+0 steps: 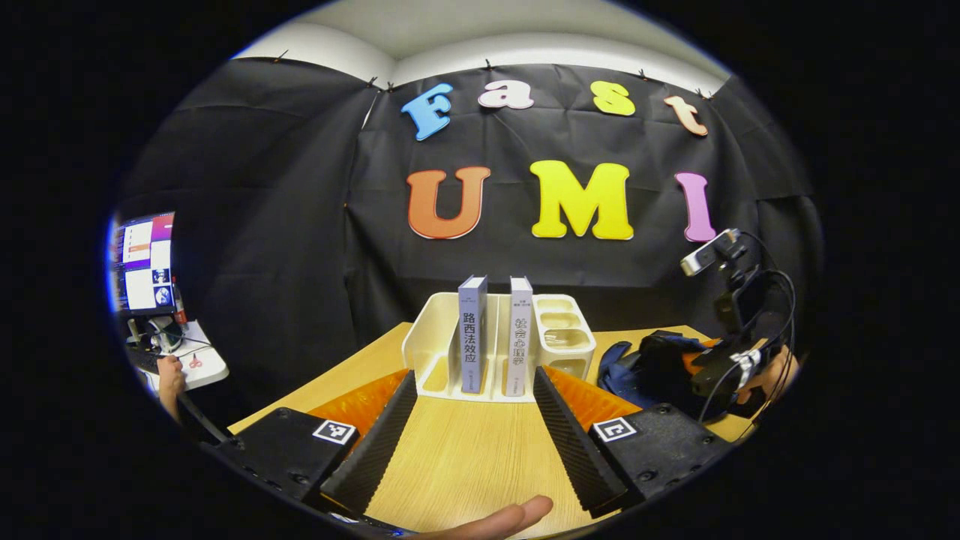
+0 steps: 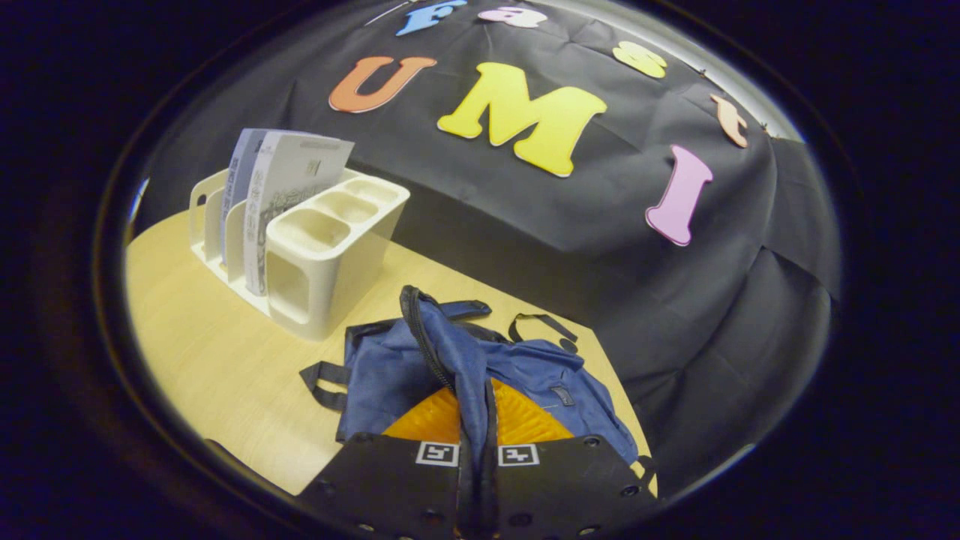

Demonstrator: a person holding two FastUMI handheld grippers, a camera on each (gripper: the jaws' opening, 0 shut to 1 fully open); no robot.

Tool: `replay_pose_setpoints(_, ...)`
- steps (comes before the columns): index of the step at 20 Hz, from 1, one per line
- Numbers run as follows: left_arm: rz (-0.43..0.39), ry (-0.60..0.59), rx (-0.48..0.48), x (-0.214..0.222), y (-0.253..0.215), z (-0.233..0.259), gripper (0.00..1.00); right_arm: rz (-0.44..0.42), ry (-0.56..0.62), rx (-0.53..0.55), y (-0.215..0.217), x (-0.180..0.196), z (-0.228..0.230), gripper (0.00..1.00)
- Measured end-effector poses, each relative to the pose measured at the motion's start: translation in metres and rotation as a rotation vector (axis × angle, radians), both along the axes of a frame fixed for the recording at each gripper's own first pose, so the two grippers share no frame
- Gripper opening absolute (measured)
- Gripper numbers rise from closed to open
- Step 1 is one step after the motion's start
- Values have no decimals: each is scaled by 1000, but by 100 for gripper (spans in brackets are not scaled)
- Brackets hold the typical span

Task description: Open the schoolbag, grab two books from the bookshelf and put them into the schoolbag.

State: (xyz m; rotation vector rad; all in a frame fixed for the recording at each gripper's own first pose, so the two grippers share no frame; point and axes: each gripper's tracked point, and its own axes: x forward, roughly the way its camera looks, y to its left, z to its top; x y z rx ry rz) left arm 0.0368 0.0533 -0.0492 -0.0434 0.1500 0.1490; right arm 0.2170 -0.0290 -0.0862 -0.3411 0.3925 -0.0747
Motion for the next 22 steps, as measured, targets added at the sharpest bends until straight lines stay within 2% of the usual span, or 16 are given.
replay_pose_setpoints(4, -14, 21, 19, 6, -10, -6, 99, 40, -34, 66, -25, 2, 18, 4)
replay_pose_setpoints(8, -85, 22, 17, 19, -35, -9, 99, 84, -58, 102, -49, 6, 38, 4)
replay_pose_setpoints(12, -170, 35, -33, 35, -61, -1, 99, 102, -100, 144, -73, 9, 64, 4)
replay_pose_setpoints(17, -147, -14, 12, 66, -59, 30, 99, 139, -107, 178, -99, 17, 79, 4)
replay_pose_setpoints(22, -160, -8, -6, 108, -60, 51, 99, 142, -124, 218, -133, 29, 101, 4)
